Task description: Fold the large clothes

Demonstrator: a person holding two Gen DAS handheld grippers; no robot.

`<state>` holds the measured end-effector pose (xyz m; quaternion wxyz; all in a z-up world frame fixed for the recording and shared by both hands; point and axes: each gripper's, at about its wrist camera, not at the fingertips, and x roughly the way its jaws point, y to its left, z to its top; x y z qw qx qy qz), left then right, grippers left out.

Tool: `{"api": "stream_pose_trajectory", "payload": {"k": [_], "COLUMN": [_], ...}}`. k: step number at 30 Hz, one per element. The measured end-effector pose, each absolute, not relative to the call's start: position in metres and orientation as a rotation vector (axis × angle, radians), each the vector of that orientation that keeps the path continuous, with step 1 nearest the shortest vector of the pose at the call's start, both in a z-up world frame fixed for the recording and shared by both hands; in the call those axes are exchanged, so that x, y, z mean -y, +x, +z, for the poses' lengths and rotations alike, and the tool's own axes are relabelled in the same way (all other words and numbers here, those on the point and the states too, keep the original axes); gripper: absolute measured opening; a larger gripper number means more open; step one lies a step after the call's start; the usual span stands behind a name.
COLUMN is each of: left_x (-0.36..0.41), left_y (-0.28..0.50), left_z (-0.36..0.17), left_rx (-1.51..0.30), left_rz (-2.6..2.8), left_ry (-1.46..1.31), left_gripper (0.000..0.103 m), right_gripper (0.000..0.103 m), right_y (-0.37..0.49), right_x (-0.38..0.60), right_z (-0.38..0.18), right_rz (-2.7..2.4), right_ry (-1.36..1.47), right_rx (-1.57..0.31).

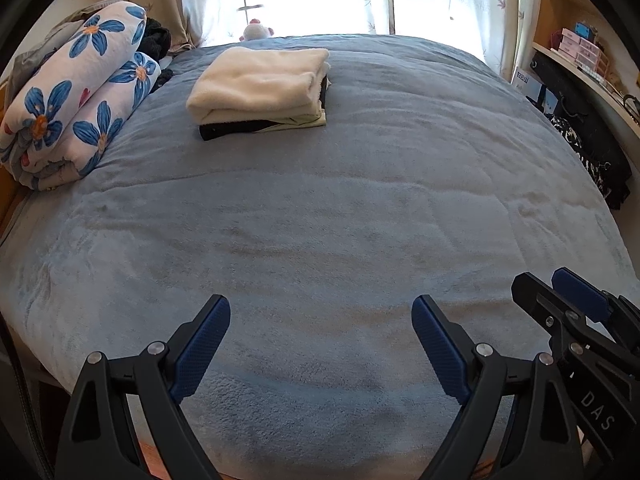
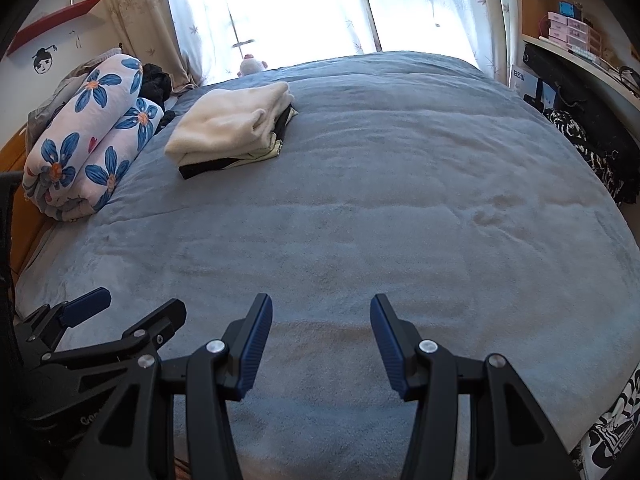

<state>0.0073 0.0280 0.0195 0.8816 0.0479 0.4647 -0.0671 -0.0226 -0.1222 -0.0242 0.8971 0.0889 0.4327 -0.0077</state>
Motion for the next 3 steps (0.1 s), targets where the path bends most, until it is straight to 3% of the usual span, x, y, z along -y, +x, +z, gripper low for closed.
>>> {"api": "stream_pose_trajectory", "payload": {"k": [3], "left_x": [-0.0275], "left_y": [0.0074], "left_z": [0.0184], "left_rx": [-0.974], "left_rz": [-0.139], "left_ry": [0.097], "left_gripper": [0.091], "right_gripper": [0.051], "right_y": [-0.0235], "right_x": [0.1217], "right_z": [-0.0247], "right_rz": [-0.018], "right_ry": [0.179], "right_rx": [-0.896]}}
